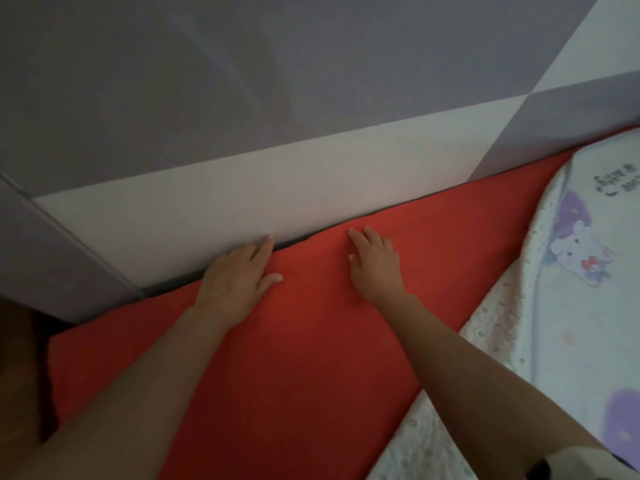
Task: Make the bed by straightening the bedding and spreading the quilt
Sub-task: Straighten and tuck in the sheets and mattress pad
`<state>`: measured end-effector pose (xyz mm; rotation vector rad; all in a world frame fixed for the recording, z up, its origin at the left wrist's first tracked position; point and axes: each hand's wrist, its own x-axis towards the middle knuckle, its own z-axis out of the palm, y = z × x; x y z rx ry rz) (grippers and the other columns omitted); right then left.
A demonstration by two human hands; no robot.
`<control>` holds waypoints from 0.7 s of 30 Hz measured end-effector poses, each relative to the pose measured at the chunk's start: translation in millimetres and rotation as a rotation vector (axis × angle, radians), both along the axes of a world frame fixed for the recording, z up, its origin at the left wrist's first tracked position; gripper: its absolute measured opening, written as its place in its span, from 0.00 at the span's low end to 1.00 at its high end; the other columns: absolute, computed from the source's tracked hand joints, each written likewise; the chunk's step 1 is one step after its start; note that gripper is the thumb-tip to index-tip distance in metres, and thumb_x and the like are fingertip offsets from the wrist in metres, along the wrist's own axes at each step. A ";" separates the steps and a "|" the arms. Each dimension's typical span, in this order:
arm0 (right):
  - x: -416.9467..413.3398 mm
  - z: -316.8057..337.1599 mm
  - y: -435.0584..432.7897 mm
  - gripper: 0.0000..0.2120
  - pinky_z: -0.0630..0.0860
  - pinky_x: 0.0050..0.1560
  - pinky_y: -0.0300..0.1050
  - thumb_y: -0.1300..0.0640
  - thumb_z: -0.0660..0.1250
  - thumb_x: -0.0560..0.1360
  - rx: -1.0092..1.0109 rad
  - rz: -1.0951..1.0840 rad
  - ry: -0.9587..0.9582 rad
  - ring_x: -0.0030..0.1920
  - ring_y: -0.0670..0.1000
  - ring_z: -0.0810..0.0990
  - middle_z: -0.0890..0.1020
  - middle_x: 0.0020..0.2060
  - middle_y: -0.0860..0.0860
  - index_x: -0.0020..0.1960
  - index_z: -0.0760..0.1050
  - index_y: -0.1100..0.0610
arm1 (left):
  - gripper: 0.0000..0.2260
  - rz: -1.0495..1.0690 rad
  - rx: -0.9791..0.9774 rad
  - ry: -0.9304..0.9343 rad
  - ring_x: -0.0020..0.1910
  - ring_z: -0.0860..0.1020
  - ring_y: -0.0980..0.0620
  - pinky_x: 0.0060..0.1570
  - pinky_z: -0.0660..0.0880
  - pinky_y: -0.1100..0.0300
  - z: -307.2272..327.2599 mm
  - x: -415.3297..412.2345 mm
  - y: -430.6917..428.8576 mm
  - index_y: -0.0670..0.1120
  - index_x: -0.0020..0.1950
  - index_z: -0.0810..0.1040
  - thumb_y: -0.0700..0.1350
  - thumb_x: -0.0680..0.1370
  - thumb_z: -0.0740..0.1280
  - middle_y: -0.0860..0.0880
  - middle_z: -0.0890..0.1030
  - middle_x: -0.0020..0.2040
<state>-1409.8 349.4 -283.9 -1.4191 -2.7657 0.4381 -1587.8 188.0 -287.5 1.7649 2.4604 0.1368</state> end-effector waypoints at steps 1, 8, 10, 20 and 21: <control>-4.7 3.9 -3.7 0.25 0.65 0.64 0.54 0.55 0.59 0.78 0.019 0.016 -0.008 0.68 0.59 0.64 0.63 0.73 0.54 0.74 0.62 0.50 | 0.26 0.031 -0.012 -0.029 0.52 0.79 0.40 0.49 0.76 0.49 4.6 -3.9 -2.4 0.40 0.64 0.75 0.59 0.76 0.62 0.40 0.80 0.53; -27.9 25.0 -26.9 0.24 0.70 0.61 0.54 0.55 0.63 0.77 0.021 -0.010 -0.047 0.64 0.60 0.69 0.70 0.66 0.55 0.72 0.65 0.53 | 0.16 0.068 -0.056 0.030 0.49 0.81 0.44 0.40 0.76 0.52 28.6 -12.6 -11.1 0.45 0.53 0.70 0.56 0.77 0.64 0.44 0.80 0.49; -33.8 24.1 -32.8 0.25 0.70 0.61 0.55 0.54 0.63 0.77 0.009 -0.039 -0.040 0.64 0.60 0.69 0.69 0.66 0.56 0.72 0.64 0.55 | 0.13 -0.076 0.063 0.103 0.31 0.81 0.44 0.24 0.74 0.55 23.3 -27.6 -9.7 0.44 0.45 0.71 0.50 0.73 0.72 0.44 0.80 0.35; -31.2 9.7 -68.9 0.31 0.55 0.74 0.55 0.53 0.58 0.80 -0.062 -0.095 -0.066 0.77 0.54 0.50 0.50 0.78 0.53 0.78 0.48 0.51 | 0.26 -0.354 0.322 0.184 0.34 0.79 0.42 0.25 0.73 0.56 -18.9 -45.1 -21.5 0.46 0.69 0.65 0.36 0.71 0.53 0.39 0.77 0.52; -30.5 9.0 -70.1 0.31 0.54 0.74 0.55 0.54 0.57 0.80 -0.074 -0.104 -0.065 0.78 0.54 0.48 0.49 0.78 0.53 0.79 0.48 0.51 | 0.26 -0.366 0.335 0.157 0.42 0.80 0.40 0.32 0.77 0.52 -20.6 -45.8 -26.4 0.46 0.70 0.65 0.36 0.71 0.53 0.38 0.76 0.58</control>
